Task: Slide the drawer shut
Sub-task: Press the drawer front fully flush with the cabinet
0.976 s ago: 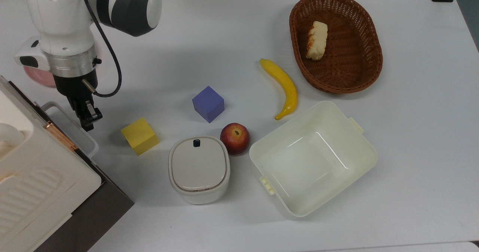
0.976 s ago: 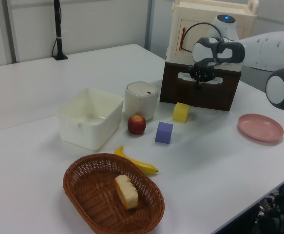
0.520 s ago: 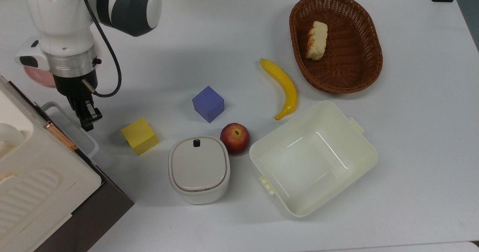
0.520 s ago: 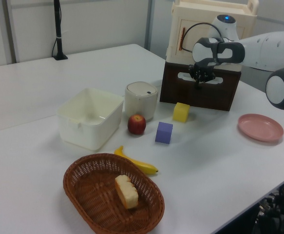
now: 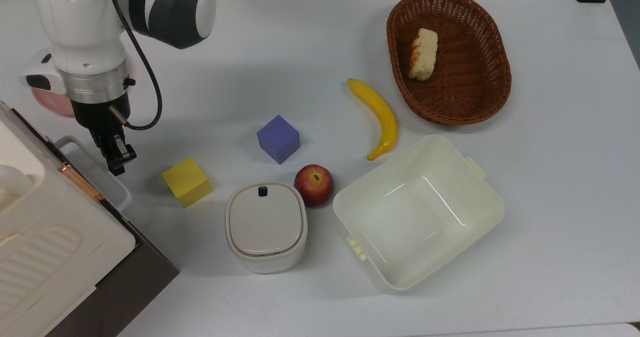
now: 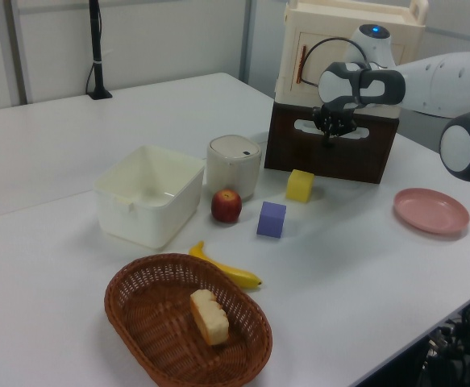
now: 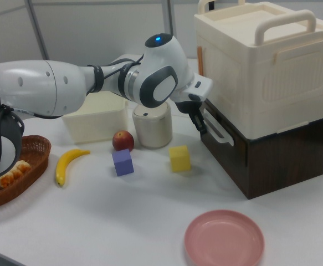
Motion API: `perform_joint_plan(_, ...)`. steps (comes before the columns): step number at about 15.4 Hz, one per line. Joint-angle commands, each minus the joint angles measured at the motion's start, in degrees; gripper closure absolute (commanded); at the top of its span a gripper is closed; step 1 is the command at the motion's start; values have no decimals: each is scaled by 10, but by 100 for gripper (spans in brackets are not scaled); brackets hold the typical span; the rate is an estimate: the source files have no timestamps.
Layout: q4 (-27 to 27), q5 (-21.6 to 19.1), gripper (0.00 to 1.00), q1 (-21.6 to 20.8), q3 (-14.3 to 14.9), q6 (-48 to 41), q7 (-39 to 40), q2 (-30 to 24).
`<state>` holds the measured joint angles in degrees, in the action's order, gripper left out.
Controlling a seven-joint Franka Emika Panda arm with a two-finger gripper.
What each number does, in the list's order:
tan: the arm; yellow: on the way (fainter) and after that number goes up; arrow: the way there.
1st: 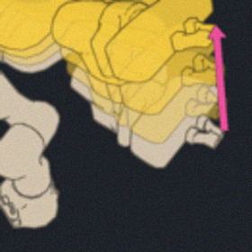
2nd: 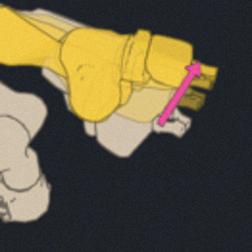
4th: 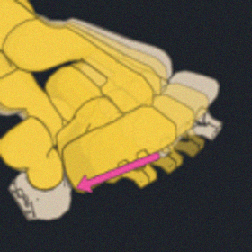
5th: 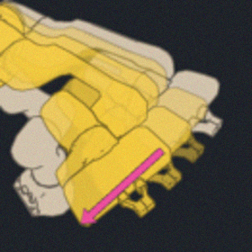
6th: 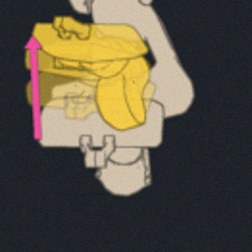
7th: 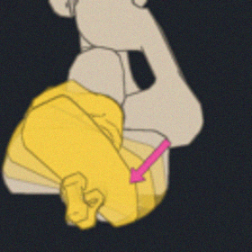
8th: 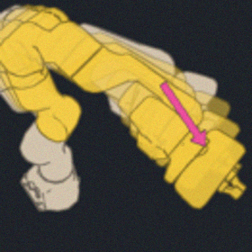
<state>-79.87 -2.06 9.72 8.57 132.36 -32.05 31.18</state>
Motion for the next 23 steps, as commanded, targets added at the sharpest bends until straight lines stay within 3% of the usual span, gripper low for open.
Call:
perform_joint_plan(1,11,-13,100,0,7,16,-6,7)
perform_joint_plan(9,9,-10,100,0,6,19,0,6)
perform_joint_plan(14,-17,-5,100,-20,-5,-2,80,-4)
perform_joint_plan(19,-22,9,100,-43,-43,-65,129,-31)
perform_joint_plan(23,-51,19,100,-58,-65,-118,158,-94)
